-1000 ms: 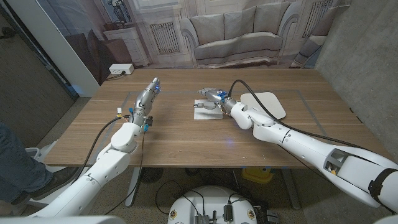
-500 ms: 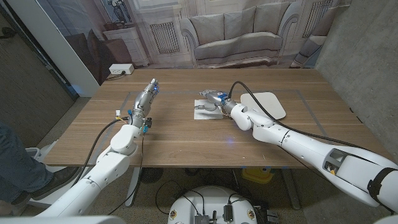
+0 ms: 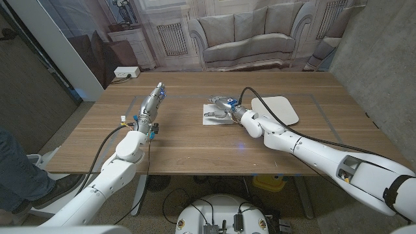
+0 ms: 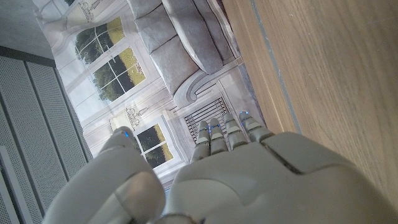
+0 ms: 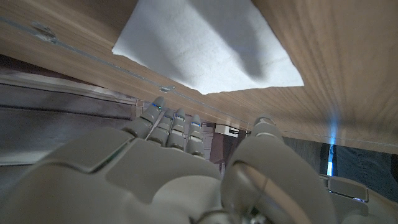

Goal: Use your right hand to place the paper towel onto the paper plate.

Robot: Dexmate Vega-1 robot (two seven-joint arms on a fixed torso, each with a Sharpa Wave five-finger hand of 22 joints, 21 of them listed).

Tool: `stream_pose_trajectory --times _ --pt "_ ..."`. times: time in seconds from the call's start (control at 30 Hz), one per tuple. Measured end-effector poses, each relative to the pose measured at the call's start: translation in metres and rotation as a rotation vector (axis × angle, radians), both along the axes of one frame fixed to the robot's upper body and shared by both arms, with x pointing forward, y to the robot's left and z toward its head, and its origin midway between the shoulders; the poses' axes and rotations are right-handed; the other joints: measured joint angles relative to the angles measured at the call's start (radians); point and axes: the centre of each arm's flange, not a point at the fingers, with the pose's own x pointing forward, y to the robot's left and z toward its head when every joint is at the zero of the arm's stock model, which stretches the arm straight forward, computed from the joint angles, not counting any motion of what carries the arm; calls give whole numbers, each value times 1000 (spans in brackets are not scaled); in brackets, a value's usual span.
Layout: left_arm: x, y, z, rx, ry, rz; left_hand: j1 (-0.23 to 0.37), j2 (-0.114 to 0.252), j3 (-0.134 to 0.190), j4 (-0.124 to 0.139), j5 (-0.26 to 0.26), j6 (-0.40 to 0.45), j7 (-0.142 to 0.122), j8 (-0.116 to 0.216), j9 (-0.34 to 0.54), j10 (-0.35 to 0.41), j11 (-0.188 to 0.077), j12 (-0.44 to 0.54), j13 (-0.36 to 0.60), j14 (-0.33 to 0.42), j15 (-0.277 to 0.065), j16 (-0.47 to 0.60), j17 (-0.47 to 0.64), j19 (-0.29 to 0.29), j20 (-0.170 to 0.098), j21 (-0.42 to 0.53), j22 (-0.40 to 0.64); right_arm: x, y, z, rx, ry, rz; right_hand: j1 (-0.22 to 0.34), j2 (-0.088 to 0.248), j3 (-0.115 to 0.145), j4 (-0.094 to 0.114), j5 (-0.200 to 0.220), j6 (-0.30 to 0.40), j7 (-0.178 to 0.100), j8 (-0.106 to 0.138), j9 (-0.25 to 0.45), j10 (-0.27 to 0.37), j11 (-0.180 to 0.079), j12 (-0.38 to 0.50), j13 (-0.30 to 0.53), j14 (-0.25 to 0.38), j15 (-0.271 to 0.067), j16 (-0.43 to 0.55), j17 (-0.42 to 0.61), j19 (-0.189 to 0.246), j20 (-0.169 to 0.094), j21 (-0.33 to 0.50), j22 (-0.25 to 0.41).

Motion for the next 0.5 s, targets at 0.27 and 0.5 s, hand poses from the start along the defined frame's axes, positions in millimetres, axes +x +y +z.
stream_pose_trajectory --times 0.27,0.5 --pt "0 -1 1 -5 -1 0 0 0 0 0 0 5 -6 0 0 0 0 0 0 4 -4 0 0 0 0 0 0 4 -2 -5 -7 17 -11 2 3 1 -1 0 0 0 0 0 0 0 0 0 4 -4 0 0 0 0 -2 0" --pt "1 -3 1 -6 4 -1 0 0 -4 4 0 5 -6 0 0 0 0 0 0 4 -4 0 0 0 0 0 0 5 -3 -8 -6 27 -20 2 3 1 -1 0 0 0 0 0 0 0 0 0 4 -4 0 0 0 0 -2 0"
